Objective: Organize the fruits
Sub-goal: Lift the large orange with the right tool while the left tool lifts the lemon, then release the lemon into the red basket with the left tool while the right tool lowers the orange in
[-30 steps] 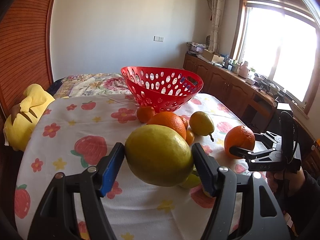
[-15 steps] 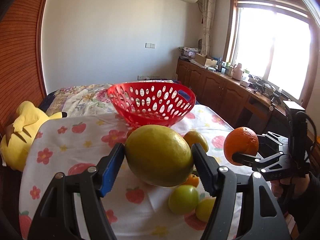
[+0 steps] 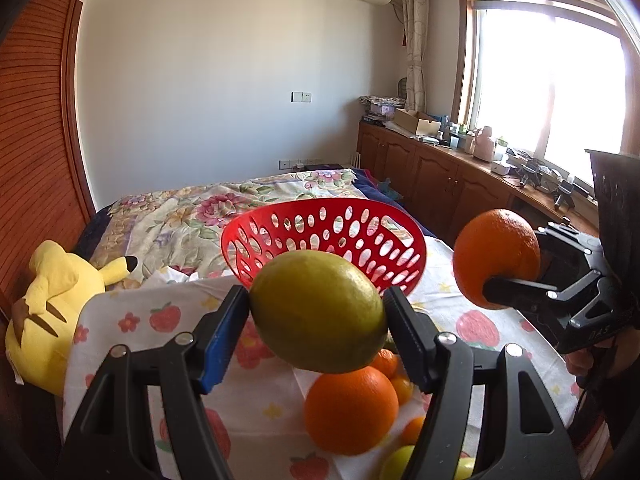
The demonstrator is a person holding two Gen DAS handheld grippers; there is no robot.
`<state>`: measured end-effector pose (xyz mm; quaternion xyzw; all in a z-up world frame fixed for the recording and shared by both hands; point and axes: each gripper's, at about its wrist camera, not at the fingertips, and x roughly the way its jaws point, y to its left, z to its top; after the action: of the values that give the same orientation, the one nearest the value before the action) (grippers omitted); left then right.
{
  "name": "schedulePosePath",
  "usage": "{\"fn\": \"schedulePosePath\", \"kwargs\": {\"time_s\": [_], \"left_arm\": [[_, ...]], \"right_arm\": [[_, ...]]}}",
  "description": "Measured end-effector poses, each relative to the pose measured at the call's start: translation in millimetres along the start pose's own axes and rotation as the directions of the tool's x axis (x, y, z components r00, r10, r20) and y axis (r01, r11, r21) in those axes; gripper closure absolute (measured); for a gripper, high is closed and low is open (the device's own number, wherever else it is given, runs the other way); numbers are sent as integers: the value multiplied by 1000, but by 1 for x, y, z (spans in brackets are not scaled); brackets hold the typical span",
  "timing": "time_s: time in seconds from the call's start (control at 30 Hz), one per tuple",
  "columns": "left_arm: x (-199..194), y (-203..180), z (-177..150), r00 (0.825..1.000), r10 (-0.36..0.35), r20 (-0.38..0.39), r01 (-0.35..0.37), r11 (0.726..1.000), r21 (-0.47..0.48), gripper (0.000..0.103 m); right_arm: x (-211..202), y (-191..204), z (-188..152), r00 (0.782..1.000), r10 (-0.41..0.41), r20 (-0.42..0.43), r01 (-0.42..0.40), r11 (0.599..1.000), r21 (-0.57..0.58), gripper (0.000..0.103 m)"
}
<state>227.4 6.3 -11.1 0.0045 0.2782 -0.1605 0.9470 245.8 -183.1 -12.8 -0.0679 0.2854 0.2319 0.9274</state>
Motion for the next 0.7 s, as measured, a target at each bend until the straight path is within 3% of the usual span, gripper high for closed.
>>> {"fn": "schedulePosePath", "kwargs": {"time_s": [0.27, 0.5, 0.7], "left_arm": [[44, 9, 19, 999, -5, -40, 6, 1000, 30, 34], [81, 5, 18, 993, -9, -117, 18, 997, 79, 34], [102, 0, 18, 987, 2, -158, 13, 995, 95, 34]], "right_arm": [[46, -5, 35, 1000, 10, -3, -10, 999, -47, 4], [85, -12, 39, 997, 52, -62, -56, 997, -54, 4], [104, -15, 36, 995, 37, -95, -44, 996, -75, 4]]}}
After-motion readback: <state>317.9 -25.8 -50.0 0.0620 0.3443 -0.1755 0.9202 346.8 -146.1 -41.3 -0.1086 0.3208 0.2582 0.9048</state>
